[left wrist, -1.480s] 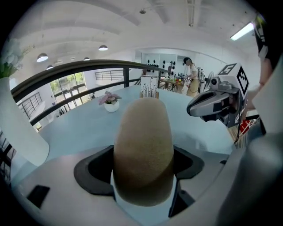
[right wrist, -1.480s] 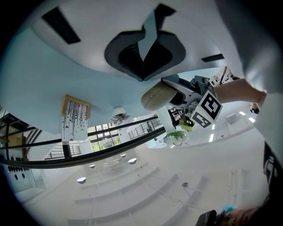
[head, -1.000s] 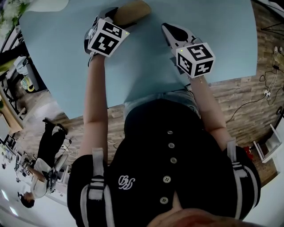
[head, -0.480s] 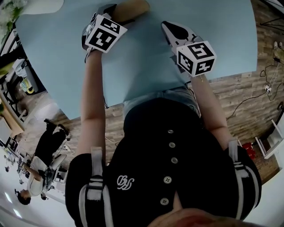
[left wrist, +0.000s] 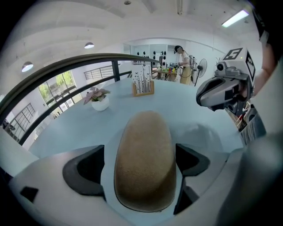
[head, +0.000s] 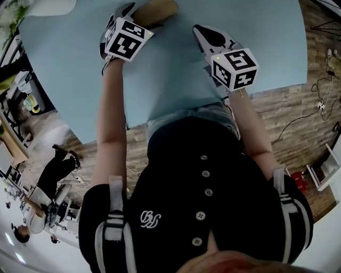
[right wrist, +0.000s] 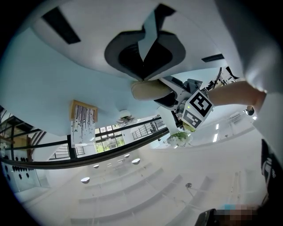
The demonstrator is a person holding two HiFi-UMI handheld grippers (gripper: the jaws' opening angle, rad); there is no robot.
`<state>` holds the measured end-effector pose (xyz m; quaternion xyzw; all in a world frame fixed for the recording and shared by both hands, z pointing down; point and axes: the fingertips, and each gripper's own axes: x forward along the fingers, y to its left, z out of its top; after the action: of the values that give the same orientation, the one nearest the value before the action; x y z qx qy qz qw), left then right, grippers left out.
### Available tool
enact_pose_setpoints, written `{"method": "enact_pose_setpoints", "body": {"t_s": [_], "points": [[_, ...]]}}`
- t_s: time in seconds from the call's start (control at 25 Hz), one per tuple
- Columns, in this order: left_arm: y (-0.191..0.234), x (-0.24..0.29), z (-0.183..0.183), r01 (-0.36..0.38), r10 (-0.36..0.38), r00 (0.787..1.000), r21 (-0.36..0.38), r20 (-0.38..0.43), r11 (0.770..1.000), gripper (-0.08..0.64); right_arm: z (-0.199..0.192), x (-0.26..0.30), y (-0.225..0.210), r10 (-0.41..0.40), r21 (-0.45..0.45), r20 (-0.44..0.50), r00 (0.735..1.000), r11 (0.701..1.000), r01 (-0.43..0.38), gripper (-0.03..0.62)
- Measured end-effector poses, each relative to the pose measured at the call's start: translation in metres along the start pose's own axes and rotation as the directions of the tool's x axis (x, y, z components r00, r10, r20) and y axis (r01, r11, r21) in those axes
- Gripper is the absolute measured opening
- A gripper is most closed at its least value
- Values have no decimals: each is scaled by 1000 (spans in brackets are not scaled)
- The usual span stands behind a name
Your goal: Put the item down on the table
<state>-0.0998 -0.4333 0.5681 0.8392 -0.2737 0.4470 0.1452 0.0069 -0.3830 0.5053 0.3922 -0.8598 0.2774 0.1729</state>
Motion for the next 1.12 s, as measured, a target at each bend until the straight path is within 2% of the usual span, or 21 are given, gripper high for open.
{"method": "enact_pose_setpoints", "body": {"t_s": [0.28, 0.48, 0.56, 0.72, 0.92, 1.12], "points": [[-5, -25, 18, -20, 24, 997, -48, 78, 999, 517, 9, -11, 7, 18, -24, 21, 1000, 1000, -18, 11], [-8, -51, 29, -39, 57, 986, -118, 157, 992, 492, 19, -16, 18, 37, -48, 45, 998, 998, -35, 11], [-8, -64, 35, -47, 75, 978, -144, 196, 988, 461, 28, -16, 22, 41, -49, 63, 997, 998, -38, 11], [-12, -89, 47, -68, 114, 956, -172, 270, 983, 432, 43, -20, 33, 63, -86, 89, 994, 995, -55, 11], [-21, -124, 58, -106, 170, 923, -196, 346, 975, 355, 62, -29, 48, 86, -122, 122, 989, 990, -71, 12], [-31, -161, 65, -102, 208, 876, -254, 436, 962, 300, 76, -38, 62, 117, -185, 131, 984, 978, -92, 11]]}}
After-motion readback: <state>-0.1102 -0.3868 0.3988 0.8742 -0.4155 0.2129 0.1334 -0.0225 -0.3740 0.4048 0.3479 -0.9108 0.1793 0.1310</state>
